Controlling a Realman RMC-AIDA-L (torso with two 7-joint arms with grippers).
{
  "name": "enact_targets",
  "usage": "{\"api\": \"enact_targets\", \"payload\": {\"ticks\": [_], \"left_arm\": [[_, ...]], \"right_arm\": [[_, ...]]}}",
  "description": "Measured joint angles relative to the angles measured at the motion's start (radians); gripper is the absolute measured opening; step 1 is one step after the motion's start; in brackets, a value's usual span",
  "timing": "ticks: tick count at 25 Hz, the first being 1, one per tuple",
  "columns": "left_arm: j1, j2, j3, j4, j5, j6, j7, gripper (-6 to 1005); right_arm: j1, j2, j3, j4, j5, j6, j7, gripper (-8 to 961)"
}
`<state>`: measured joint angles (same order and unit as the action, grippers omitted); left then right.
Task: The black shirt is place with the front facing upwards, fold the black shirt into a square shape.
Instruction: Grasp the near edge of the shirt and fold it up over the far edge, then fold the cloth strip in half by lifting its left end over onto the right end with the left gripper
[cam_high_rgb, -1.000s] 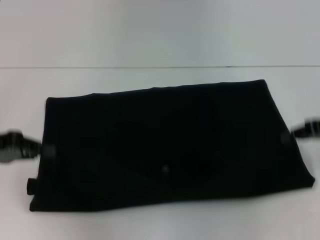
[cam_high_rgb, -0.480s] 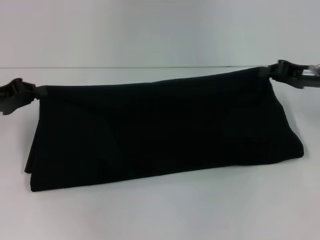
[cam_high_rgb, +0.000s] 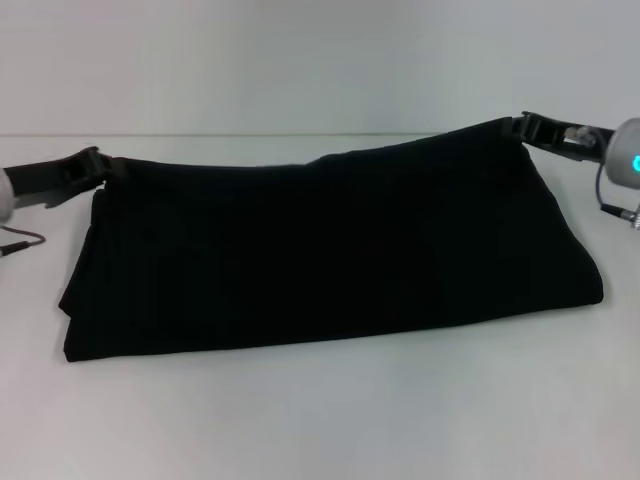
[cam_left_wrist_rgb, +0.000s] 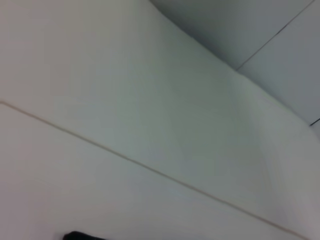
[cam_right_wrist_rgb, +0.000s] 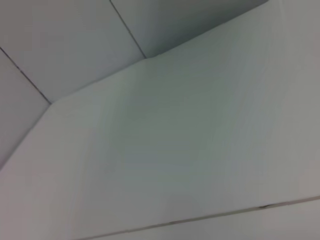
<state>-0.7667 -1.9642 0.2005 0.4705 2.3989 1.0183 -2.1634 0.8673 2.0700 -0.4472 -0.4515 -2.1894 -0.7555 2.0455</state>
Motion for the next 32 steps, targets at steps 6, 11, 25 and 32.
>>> {"api": "enact_targets", "payload": {"ticks": [6,11,25,32], "left_arm": [[-0.008,-0.069,0.016,0.004,-0.009,-0.185,-0.001,174],[0.003,-0.112,0.019,0.002,-0.093,-0.288,0.066,180],[0.152,0.067,0.034,-0.039,-0.184,0.282,-0.036,668],[0.298,0.087,0.114,0.048,-0.177,0.553,-0.21,859]], "right_arm": [[0.011,0.023,-0.032,0.063,0.064,0.135,-0.143,35],[-0.022,0.024,-0.032,0.129,0.319,0.164,-0.423,256],[-0.172,-0.057,-0.154,0.052,0.373,-0.411,-0.607,683],[-0.241,-0.023,-0.258,-0.03,0.307,-0.548,-0.776,750]]}}
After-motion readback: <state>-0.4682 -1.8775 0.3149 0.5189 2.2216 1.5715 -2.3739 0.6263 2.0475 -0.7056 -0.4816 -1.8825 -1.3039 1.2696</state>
